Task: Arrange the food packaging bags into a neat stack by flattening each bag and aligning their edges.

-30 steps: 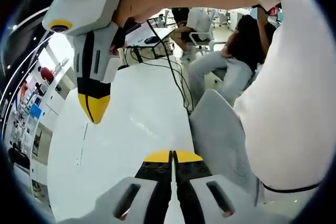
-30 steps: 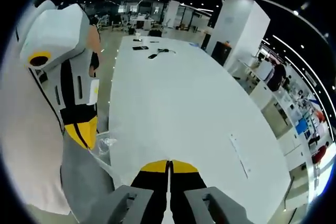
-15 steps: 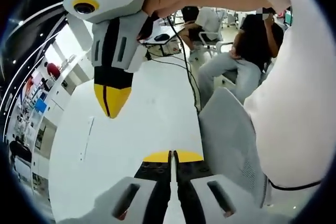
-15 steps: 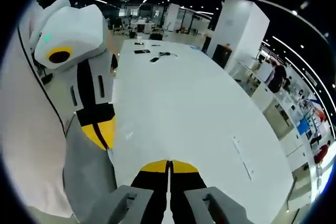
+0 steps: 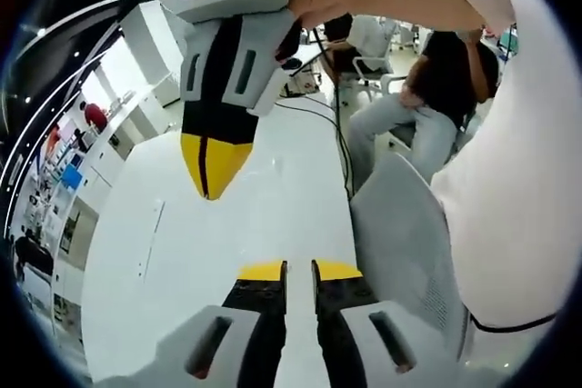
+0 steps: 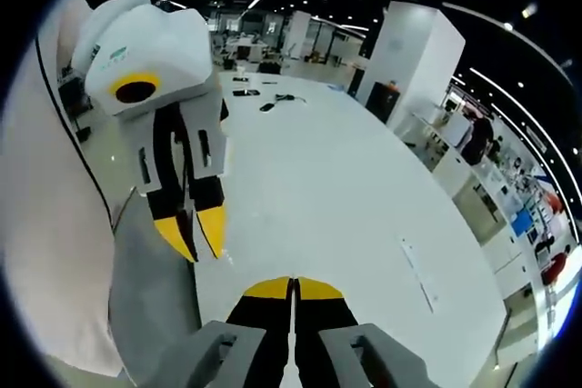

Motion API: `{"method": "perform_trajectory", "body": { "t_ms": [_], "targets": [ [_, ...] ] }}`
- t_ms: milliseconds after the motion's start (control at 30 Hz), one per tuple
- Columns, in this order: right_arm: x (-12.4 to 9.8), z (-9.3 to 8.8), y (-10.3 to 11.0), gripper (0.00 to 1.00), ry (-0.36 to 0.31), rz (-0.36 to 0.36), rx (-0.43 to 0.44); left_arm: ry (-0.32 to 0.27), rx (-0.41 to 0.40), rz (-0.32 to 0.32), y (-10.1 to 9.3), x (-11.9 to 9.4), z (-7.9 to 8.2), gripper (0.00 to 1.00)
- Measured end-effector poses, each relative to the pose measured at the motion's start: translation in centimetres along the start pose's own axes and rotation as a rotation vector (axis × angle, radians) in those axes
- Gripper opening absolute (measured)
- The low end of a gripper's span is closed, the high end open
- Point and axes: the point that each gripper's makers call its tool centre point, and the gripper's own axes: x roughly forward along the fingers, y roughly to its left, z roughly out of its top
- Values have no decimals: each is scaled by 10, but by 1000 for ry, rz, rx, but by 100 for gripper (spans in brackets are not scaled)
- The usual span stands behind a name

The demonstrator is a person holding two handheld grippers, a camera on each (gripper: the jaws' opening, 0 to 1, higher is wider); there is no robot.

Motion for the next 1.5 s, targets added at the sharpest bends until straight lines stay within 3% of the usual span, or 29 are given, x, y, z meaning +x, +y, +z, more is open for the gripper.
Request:
{"method": "perform_trajectory", "body": {
  "t_ms": [433, 800, 967, 1200, 1500],
  "targets": [
    [-7, 5, -3, 0, -19, -7, -1, -44, -21, 38, 7, -9, 5, 15],
    [-7, 13, -22, 0, -23, -12, -17, -95, -62, 102, 18, -30, 7, 17],
    [-8, 12, -31, 0, -23, -21, -19, -168, -154, 148, 29, -42, 9, 17],
    [-5, 13, -43, 0, -25, -23, -30, -182, -214, 187, 41, -51, -6, 19],
    [1, 18, -66, 0, -41, -38, -61, -194, -271, 221, 42, -57, -16, 21]
  ]
}}
